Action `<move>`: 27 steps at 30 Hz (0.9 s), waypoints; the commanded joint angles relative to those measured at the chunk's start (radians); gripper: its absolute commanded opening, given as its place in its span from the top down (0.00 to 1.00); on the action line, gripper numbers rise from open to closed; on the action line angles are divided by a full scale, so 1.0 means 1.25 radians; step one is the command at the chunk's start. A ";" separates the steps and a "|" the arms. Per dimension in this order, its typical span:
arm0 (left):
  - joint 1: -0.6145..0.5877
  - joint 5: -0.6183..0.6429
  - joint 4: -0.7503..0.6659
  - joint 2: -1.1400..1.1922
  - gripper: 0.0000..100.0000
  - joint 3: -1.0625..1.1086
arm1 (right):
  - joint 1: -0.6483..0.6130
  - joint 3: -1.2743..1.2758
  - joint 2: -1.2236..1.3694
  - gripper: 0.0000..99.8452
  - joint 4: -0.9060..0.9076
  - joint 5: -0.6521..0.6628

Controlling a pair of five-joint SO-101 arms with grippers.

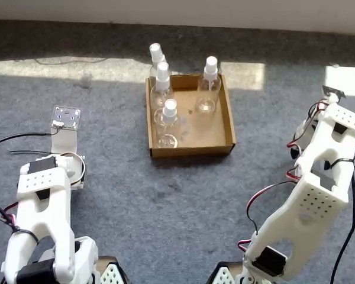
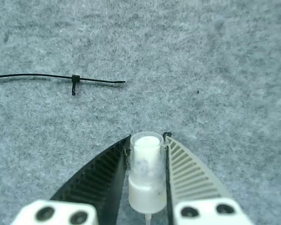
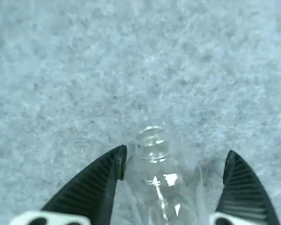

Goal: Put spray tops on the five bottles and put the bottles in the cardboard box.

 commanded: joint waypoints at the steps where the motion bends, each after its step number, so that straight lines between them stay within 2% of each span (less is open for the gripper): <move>1: 0.015 -0.001 -0.012 -0.013 0.99 -0.004 | 0.006 -0.048 -0.014 0.71 0.009 0.016; 3: 0.015 -0.001 -0.012 -0.013 0.99 -0.004 | 0.003 -0.048 -0.015 0.71 0.019 0.025; 8: 0.017 -0.001 -0.012 -0.013 0.99 -0.004 | -0.004 -0.048 -0.013 0.71 0.052 0.137; 16: 0.017 -0.001 -0.012 -0.013 0.99 -0.004 | -0.010 -0.050 -0.017 0.71 0.090 0.222; 27: 0.017 -0.001 -0.012 -0.013 0.99 -0.004 | -0.009 -0.046 -0.009 0.71 0.085 0.253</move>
